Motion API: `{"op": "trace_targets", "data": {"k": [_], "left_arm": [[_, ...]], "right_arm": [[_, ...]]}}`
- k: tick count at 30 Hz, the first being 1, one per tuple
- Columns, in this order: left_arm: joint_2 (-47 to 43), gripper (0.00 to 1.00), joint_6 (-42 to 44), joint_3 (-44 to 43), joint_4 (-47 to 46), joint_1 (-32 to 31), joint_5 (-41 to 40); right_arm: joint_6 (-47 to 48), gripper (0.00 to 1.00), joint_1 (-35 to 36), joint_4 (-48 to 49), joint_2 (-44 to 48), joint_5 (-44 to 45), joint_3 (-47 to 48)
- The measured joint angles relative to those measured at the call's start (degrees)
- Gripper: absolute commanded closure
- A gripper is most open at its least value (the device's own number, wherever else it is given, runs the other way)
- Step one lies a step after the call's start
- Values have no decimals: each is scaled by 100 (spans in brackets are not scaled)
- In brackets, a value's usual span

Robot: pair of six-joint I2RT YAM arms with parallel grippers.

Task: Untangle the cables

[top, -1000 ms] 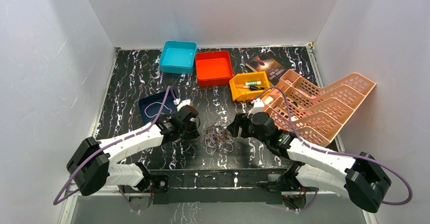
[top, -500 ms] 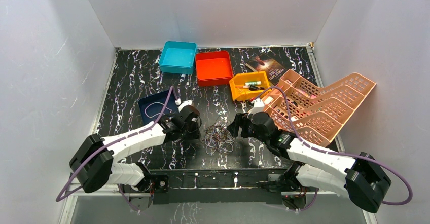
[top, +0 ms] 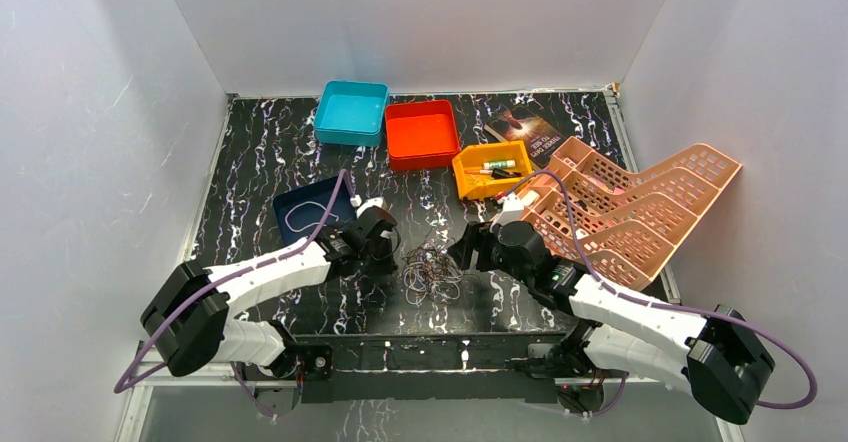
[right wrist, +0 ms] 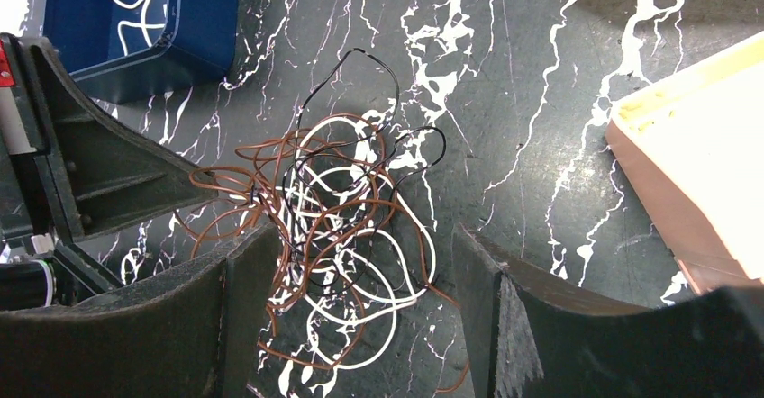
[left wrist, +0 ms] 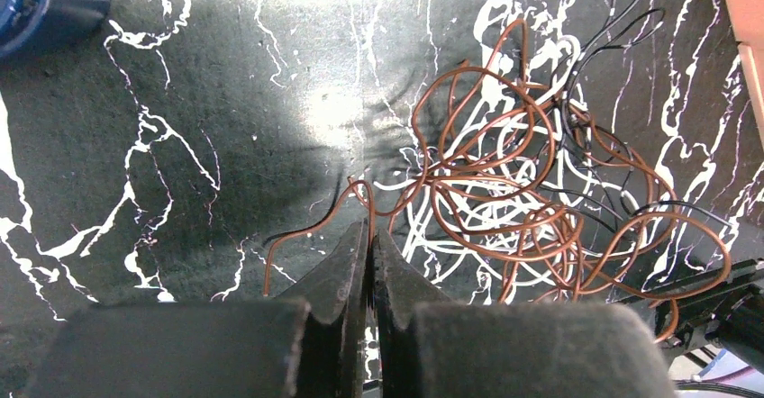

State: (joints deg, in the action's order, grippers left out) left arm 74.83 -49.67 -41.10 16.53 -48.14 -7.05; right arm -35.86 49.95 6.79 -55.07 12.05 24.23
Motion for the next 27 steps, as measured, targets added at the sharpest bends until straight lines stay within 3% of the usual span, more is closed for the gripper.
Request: {"op": "trace_targets", "data": {"k": [10, 27], "left_arm": [[-181, 100, 597, -955, 514, 0, -350], [-518, 100, 2446, -2686, 780, 2, -162]], "right_arm": [[181, 20, 0, -4, 103, 0, 0], [1652, 17, 0, 684, 278, -214, 409]]}}
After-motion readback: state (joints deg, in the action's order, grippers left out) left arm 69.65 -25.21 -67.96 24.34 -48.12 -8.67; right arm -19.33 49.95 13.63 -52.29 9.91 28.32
